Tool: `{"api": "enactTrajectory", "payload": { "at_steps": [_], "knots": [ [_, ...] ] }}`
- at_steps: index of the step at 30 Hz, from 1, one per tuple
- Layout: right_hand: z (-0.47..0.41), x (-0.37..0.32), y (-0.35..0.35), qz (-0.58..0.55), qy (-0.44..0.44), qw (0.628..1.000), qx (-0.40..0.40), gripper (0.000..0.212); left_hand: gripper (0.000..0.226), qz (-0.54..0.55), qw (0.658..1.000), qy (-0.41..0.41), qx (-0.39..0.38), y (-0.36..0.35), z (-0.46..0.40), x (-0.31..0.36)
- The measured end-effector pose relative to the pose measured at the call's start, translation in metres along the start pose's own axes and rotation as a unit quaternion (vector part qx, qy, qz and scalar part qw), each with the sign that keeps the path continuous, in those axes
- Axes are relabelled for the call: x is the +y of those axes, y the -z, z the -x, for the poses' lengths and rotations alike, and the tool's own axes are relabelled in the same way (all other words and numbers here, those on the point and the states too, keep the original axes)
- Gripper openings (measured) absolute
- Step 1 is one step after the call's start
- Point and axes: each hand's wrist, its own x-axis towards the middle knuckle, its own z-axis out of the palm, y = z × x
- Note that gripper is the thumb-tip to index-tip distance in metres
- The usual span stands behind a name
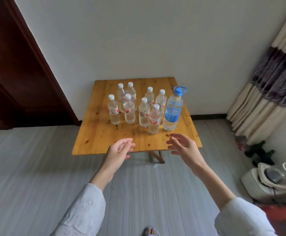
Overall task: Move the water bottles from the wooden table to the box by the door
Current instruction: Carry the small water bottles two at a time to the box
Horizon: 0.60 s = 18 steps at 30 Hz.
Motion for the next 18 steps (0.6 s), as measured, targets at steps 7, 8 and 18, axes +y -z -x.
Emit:
{"api": "enactTrajectory", "payload": {
  "at_steps": [7, 8, 18],
  "knots": [
    [-0.111, 0.007, -0.003, 0.039, -0.030, 0.999, -0.018, 0.025, 0.022, -0.011, 0.999, 0.033, 0.001, -0.015, -0.110, -0.008],
    [-0.125, 0.010, -0.004, 0.039, -0.038, 0.998, -0.015, 0.027, 0.026, -0.015, 0.999, 0.040, -0.005, -0.018, -0.126, -0.009],
    [-0.256, 0.034, -0.030, 0.085, -0.084, 0.991, 0.067, 0.036, 0.050, -0.106, 0.994, 0.017, -0.015, -0.042, -0.304, -0.027]
  ]
}}
